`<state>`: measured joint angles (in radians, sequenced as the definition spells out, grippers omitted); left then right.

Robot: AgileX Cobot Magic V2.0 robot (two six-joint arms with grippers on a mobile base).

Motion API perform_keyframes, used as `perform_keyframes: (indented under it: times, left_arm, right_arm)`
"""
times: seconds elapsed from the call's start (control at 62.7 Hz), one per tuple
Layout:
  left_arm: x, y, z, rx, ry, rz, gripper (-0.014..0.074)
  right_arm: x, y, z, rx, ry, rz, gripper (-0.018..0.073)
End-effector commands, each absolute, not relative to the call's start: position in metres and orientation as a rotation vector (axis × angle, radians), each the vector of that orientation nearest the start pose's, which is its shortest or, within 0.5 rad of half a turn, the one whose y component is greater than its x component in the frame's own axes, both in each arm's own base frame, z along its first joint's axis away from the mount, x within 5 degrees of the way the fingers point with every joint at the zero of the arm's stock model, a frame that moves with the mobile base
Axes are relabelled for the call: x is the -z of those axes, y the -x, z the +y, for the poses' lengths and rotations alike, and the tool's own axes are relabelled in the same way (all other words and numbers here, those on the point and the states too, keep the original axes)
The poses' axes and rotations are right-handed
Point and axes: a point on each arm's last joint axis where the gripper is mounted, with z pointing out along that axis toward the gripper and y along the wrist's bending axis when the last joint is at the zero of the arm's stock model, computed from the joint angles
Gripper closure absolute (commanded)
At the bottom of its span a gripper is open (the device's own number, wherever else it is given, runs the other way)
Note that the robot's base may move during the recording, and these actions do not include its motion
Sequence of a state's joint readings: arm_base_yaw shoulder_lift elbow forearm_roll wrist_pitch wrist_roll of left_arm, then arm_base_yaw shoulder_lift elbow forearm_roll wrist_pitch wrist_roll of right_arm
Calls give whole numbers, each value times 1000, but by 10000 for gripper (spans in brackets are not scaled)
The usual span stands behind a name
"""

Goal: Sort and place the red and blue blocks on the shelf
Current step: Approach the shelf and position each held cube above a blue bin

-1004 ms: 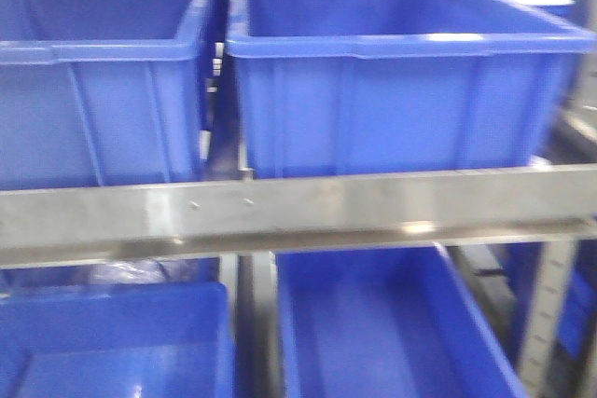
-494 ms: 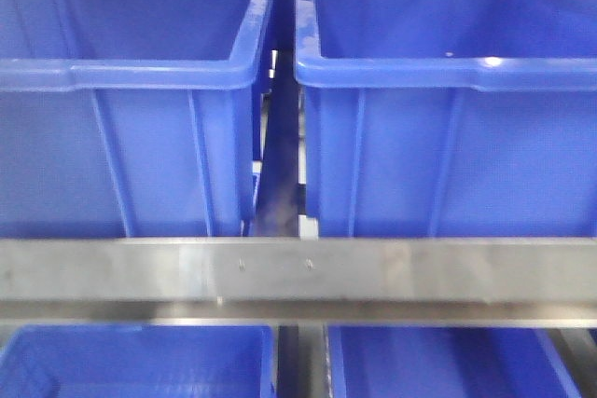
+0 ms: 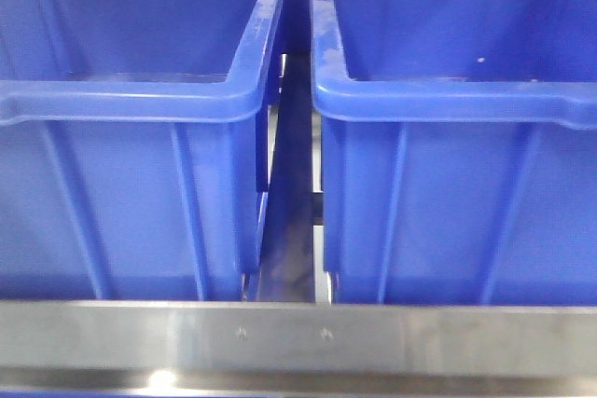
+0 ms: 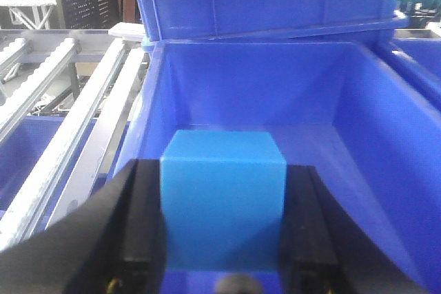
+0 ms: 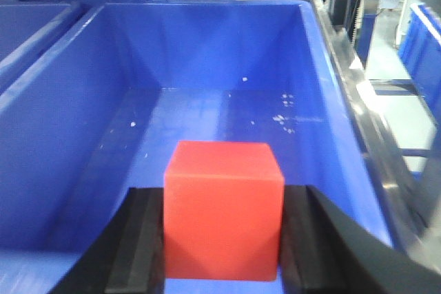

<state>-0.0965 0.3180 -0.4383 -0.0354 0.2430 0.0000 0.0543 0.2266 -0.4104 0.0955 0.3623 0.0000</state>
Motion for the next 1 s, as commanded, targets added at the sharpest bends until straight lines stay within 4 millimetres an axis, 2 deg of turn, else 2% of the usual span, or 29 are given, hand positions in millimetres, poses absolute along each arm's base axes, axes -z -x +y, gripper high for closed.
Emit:
perform_keyframes:
  times: [0.0, 0.988]
  left_arm:
    - [-334, -74, -8, 110, -48, 1500, 472]
    - [-334, -75, -8, 110, -49, 1502, 472]
  right_arm:
    - [-320, -59, 5, -133, -14, 1557, 503]
    - [-320, -59, 5, -133, -14, 1557, 503]
